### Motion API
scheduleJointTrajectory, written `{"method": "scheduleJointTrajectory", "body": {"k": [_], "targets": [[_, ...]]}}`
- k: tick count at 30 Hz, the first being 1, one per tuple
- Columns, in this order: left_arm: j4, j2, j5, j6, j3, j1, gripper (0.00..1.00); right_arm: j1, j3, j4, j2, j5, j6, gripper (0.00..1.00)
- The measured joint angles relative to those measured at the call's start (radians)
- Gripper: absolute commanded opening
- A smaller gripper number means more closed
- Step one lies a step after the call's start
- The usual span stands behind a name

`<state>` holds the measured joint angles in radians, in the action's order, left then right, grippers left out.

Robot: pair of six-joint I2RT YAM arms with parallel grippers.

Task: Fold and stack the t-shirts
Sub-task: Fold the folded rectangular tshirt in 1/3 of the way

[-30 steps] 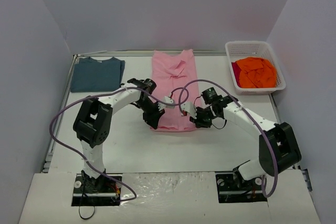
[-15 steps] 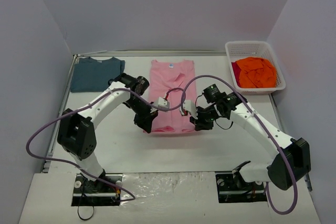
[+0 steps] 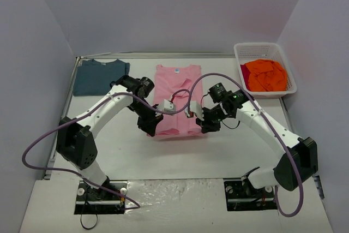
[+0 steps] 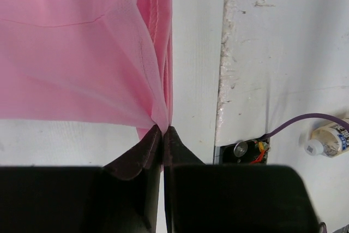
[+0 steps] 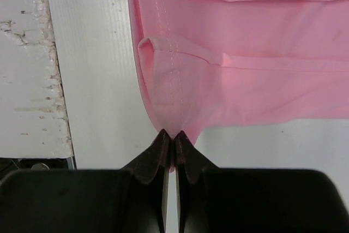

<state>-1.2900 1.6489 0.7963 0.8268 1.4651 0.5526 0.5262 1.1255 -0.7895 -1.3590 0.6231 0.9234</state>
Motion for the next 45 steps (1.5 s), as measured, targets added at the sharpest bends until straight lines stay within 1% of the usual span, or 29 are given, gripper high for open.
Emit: {"method": "scheduleJointTrajectory", "body": {"k": [7,20,37,45], "targets": [[0.016,0.049,-0.073,-0.044,0.119,-0.018,0.02,-0.043,0.075,0.000,-0.074,-0.008,0.037,0.00],[0.020,0.197,-0.148,-0.053,0.299,-0.051,0.02,-0.141,0.219,0.000,-0.232,-0.005,0.111,0.00],[-0.010,0.504,-0.170,-0.008,0.654,-0.134,0.02,-0.227,0.468,0.003,-0.540,0.018,0.186,0.00],[-0.014,0.613,-0.170,0.012,0.776,-0.152,0.02,-0.251,0.558,0.000,-0.645,0.021,0.208,0.00]]}}
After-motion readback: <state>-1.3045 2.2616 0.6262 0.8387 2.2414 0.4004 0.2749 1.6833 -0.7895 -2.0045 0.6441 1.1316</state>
